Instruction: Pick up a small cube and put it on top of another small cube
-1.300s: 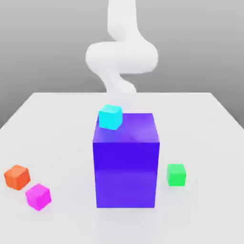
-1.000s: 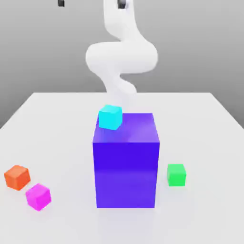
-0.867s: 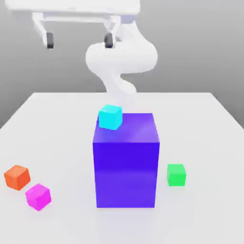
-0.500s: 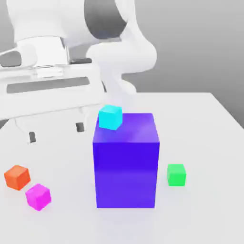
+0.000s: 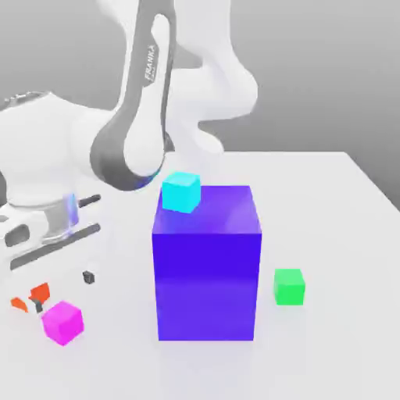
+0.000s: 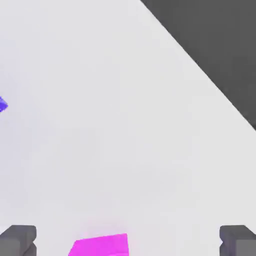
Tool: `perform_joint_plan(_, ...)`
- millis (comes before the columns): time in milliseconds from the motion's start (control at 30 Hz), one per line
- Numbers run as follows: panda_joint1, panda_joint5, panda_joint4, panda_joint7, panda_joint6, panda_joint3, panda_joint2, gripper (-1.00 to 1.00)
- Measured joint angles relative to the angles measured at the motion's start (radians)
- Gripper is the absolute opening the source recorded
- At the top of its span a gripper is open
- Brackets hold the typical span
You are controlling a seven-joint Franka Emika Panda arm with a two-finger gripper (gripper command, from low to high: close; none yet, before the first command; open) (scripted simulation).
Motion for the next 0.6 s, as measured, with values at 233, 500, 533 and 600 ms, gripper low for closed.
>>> perform_joint_plan(233, -0.133, 0.147, 0.019, -0.198, 0.101, 0.132, 0.159, 0.0)
perform_joint_plan(500, -0.235, 0.27, 0.049, -0.293, 0.156, 0.258, 0.248, -1.0)
perform_joint_plan(533, -0.235, 0.271, 0.049, -0.293, 0.156, 0.258, 0.248, -1.0)
perform_joint_plan(600, -0.233, 0.27, 0.048, -0.293, 0.156, 0.257, 0.248, -1.0)
